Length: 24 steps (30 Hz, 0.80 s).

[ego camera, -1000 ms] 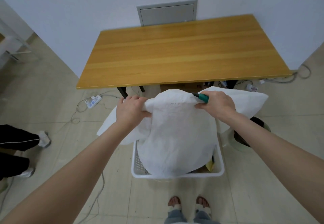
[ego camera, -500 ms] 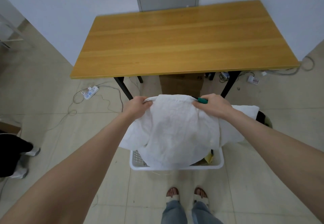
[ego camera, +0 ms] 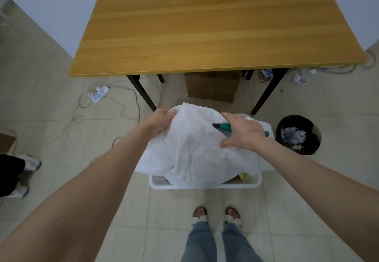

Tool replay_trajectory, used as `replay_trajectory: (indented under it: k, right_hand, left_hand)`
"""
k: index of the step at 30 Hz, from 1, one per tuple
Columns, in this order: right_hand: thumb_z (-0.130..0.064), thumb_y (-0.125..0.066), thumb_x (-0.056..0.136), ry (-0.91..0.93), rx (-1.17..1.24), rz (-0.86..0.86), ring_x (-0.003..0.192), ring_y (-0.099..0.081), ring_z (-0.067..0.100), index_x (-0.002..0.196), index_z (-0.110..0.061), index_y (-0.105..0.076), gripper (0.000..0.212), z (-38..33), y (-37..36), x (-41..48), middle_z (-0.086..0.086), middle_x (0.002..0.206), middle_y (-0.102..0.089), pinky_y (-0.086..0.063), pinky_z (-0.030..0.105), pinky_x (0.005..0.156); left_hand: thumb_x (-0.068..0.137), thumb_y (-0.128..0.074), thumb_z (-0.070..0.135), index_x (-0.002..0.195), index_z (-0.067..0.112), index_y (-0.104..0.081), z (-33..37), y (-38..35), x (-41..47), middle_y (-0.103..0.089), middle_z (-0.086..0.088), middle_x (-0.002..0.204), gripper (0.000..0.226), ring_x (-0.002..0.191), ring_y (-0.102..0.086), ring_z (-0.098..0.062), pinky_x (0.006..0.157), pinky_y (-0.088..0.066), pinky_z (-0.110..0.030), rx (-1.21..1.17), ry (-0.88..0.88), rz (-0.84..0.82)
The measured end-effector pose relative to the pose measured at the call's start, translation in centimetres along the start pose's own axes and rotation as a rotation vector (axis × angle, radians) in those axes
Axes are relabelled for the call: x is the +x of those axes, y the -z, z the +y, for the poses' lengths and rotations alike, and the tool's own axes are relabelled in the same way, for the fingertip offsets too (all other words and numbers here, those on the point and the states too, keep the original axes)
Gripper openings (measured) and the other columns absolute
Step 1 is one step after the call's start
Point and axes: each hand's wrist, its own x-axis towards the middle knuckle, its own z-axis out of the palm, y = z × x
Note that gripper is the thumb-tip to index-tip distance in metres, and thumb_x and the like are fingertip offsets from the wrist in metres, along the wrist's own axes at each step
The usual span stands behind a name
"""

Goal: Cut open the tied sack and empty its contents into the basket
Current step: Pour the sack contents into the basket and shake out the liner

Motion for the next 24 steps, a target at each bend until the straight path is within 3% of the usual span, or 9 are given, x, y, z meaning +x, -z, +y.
replay_trajectory:
  k: [3,5,10,12,14,17,19,21,24]
  right_hand:
    - [-0.043,-0.067,0.079,0.015,0.028,0.06,0.098,-0.058,0.022,0.117,-0.031,-0.054,0.042,0.0,-0.7,0.7,-0.002,0.111,-0.065,-0.04,0.03,0.067]
    - [-0.038,-0.064,0.083,0.015,0.037,0.04,0.088,-0.057,0.02,0.106,-0.028,-0.059,0.026,-0.1,-0.6,0.9,-0.001,0.101,-0.066,-0.039,0.029,0.065]
    - [-0.036,-0.062,0.085,-0.021,0.128,0.024,0.082,-0.055,0.02,0.107,-0.028,-0.063,0.023,-0.2,1.2,0.9,-0.001,0.092,-0.066,-0.041,0.03,0.065]
    - [-0.036,-0.061,0.085,-0.035,0.147,0.02,0.082,-0.055,0.02,0.103,-0.025,-0.064,0.02,0.1,2.0,0.8,0.001,0.094,-0.066,-0.041,0.03,0.065]
    - [-0.035,-0.061,0.085,-0.031,0.152,0.028,0.081,-0.056,0.021,0.096,-0.021,-0.066,0.018,0.2,2.7,0.7,0.001,0.09,-0.065,-0.042,0.031,0.066]
    - [-0.031,-0.062,0.084,0.008,0.211,0.041,0.082,-0.057,0.022,0.094,-0.02,-0.067,0.016,-0.1,3.3,0.2,0.001,0.084,-0.064,-0.045,0.034,0.069]
    - [-0.029,-0.062,0.085,0.04,0.212,0.05,0.083,-0.058,0.023,0.093,-0.02,-0.068,0.014,-0.4,3.6,-0.2,0.001,0.085,-0.065,-0.047,0.035,0.071]
    - [-0.028,-0.062,0.087,0.065,0.187,0.065,0.083,-0.057,0.022,0.092,-0.021,-0.067,0.011,-0.5,3.6,-0.6,0.001,0.085,-0.065,-0.047,0.034,0.071]
    - [-0.028,-0.062,0.087,0.062,0.204,0.073,0.081,-0.056,0.024,0.081,-0.023,-0.059,0.008,-0.1,3.5,-1.0,0.0,0.079,-0.06,-0.04,0.031,0.064]
  left_hand:
    - [0.099,-0.041,0.037,0.09,0.006,-0.061,-0.8,-0.1,0.6,-0.06,-0.011,0.084,0.039,0.071,-0.054,-0.022,0.071,-0.044,-0.032,-0.014,0.039,-0.041]
    - [0.098,-0.041,0.037,0.097,0.006,-0.06,-1.1,-0.3,0.8,-0.06,-0.012,0.093,0.036,0.076,-0.055,-0.022,0.073,-0.043,-0.032,0.045,0.025,-0.005]
    - [0.096,-0.038,0.041,0.134,0.019,-0.044,-0.9,-0.8,-0.3,-0.047,-0.008,0.133,0.044,0.12,-0.048,-0.027,0.096,-0.038,-0.039,0.405,-0.293,0.419]
    - [0.085,-0.045,0.063,0.14,0.022,-0.034,-0.9,-0.9,-1.1,-0.037,-0.004,0.145,0.07,0.134,-0.034,-0.026,0.108,-0.029,-0.049,0.693,-0.428,0.383]
    - [0.066,-0.055,0.077,0.146,0.02,-0.017,-1.0,-1.4,-1.7,-0.021,-0.001,0.154,0.106,0.143,-0.015,-0.025,0.113,-0.014,-0.056,0.914,-0.41,0.239]
    - [0.062,-0.071,0.064,0.149,0.02,-0.001,-1.5,-2.5,-1.7,-0.015,-0.003,0.156,0.12,0.145,-0.011,-0.024,0.115,-0.007,-0.057,0.96,-0.309,0.219]
    - [0.069,-0.074,0.051,0.148,0.019,-0.008,-1.5,-2.9,-1.5,-0.029,-0.003,0.151,0.108,0.14,-0.026,-0.025,0.115,-0.012,-0.055,0.907,-0.258,0.258]
    - [0.077,-0.07,0.044,0.141,0.021,-0.031,-1.3,-2.9,-1.4,-0.048,-0.002,0.137,0.078,0.13,-0.041,-0.024,0.114,-0.016,-0.053,0.891,-0.243,0.275]
    - [0.087,-0.06,0.035,0.095,0.022,-0.061,-0.8,-2.4,-1.9,-0.064,0.0,0.095,0.015,0.097,-0.057,-0.023,0.11,-0.027,-0.05,0.849,-0.308,0.321]
